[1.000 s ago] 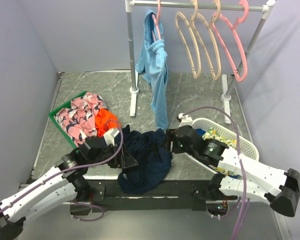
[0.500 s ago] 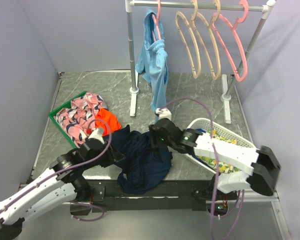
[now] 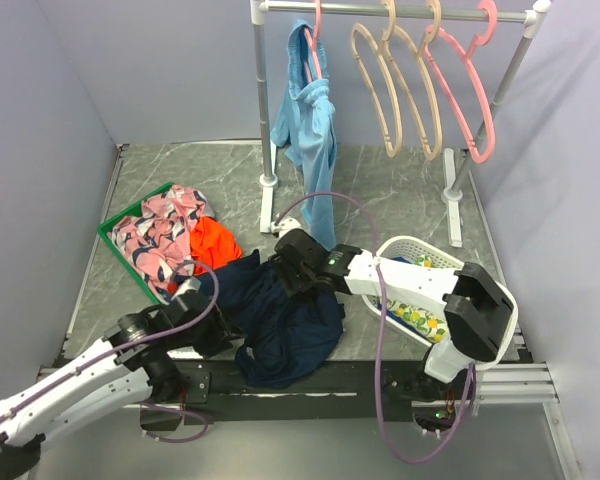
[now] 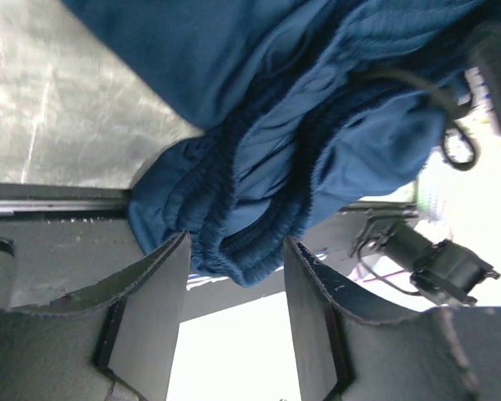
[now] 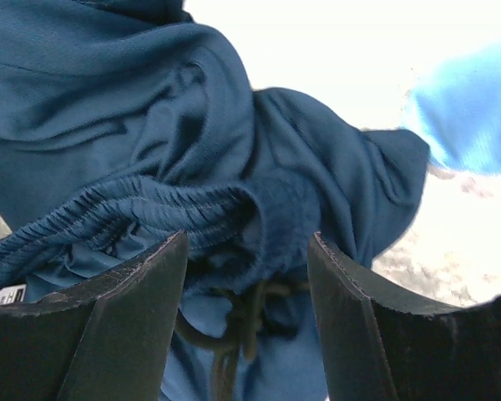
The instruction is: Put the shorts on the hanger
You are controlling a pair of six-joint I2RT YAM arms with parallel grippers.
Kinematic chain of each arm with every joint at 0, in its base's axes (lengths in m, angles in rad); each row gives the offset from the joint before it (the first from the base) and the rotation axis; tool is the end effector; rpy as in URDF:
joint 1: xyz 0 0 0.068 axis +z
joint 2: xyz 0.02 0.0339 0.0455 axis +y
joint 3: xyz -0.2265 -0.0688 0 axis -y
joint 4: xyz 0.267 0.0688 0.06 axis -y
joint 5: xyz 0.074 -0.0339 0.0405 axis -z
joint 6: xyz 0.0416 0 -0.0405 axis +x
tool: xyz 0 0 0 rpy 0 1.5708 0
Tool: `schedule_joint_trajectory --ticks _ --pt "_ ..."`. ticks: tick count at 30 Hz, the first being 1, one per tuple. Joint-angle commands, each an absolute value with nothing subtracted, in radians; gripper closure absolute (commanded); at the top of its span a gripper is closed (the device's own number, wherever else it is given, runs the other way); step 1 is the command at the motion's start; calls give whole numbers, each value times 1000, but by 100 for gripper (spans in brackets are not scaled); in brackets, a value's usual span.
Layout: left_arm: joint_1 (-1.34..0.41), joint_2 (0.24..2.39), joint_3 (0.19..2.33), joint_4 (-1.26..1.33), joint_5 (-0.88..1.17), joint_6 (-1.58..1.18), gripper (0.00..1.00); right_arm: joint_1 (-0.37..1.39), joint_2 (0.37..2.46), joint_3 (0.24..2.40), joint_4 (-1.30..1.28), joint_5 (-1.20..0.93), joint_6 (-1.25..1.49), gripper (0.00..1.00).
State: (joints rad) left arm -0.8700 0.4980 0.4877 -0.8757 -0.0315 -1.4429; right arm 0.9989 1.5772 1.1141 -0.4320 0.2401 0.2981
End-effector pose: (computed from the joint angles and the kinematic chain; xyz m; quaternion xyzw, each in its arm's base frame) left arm 0.1053 -0.1228 0.1894 -0.2712 0.9020 -0.3013 0.1487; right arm 0.2024 0.2963 0.1851 -0.2843 0.8934 0.1087 0.3305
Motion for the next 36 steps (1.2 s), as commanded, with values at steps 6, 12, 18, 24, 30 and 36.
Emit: schedule_joint_trajectory --ticks 6,12,18,24,30,36 --pt "-1153 719 465 -710 -90 -1630 44 1000 1644 1178 -425 218 236 36" --pt "-1298 824 456 -655 -149 -1735 46 988 1674 1175 -420 209 229 42" --pt "-1295 867 451 -594 -262 -1697 69 989 1654 1154 -434 244 287 85" --pt "-1125 698 592 -713 -488 -1433 99 986 1410 1176 -524 386 431 100" --pt "-939 742 993 -807 -609 -1016 99 986 1151 1229 -607 534 540 100" --pt "-858 995 1550 -746 -537 -608 99 989 974 1397 -698 646 580 100"
